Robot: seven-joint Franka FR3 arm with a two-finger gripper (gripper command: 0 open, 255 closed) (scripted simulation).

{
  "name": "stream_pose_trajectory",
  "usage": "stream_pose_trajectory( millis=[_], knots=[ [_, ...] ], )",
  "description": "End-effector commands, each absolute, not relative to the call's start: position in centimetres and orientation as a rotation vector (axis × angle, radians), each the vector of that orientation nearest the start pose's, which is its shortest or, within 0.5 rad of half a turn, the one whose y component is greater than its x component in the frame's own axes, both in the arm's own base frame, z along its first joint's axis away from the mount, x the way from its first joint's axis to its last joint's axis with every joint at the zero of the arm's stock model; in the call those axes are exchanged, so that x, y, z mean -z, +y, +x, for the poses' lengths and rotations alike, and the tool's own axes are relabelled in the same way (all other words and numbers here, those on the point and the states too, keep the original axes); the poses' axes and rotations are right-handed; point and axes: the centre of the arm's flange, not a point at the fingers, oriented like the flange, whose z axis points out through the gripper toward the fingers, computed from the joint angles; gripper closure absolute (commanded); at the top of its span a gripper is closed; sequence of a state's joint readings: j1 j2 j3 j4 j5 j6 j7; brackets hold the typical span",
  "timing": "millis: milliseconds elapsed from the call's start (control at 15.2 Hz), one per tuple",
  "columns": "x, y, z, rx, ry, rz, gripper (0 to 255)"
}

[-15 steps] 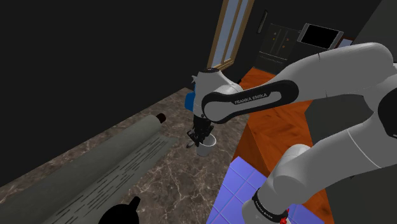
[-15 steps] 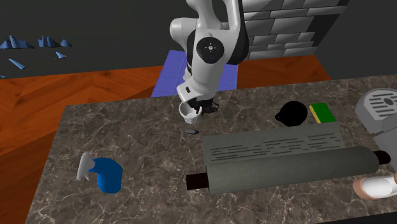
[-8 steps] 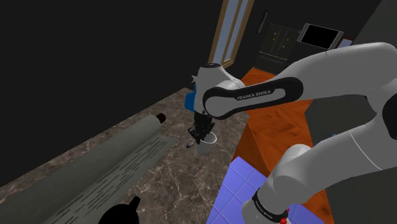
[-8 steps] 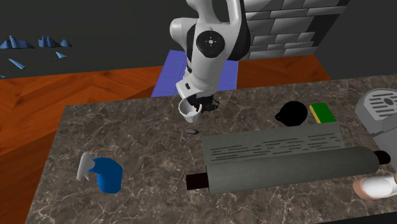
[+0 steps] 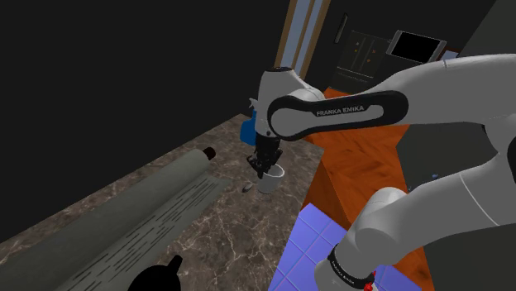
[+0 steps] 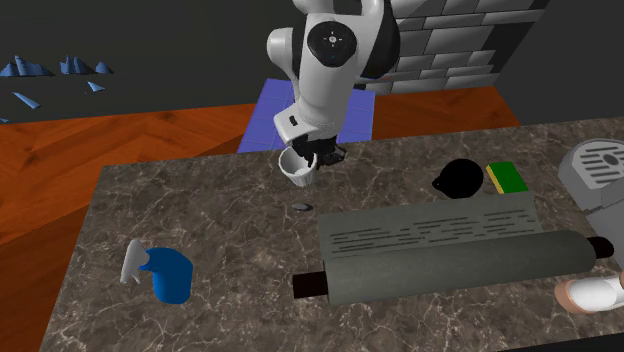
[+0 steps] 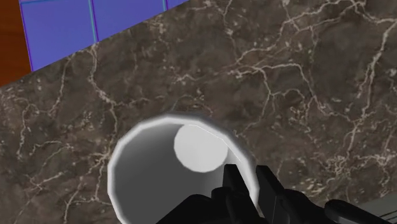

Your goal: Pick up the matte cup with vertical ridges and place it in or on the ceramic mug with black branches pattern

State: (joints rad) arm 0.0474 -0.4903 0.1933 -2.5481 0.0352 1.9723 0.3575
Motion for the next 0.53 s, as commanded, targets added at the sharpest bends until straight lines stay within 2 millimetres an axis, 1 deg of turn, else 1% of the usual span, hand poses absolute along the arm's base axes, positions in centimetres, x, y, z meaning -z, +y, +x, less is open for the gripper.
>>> stream_pose_trajectory(
  millis=[0, 462],
  knots=[
    [-43.8, 9.4, 37.0, -0.117, 0.255, -3.212, 255],
    [-47.5, 9.4, 37.0, -0.117, 0.255, -3.212, 255]
  ],
)
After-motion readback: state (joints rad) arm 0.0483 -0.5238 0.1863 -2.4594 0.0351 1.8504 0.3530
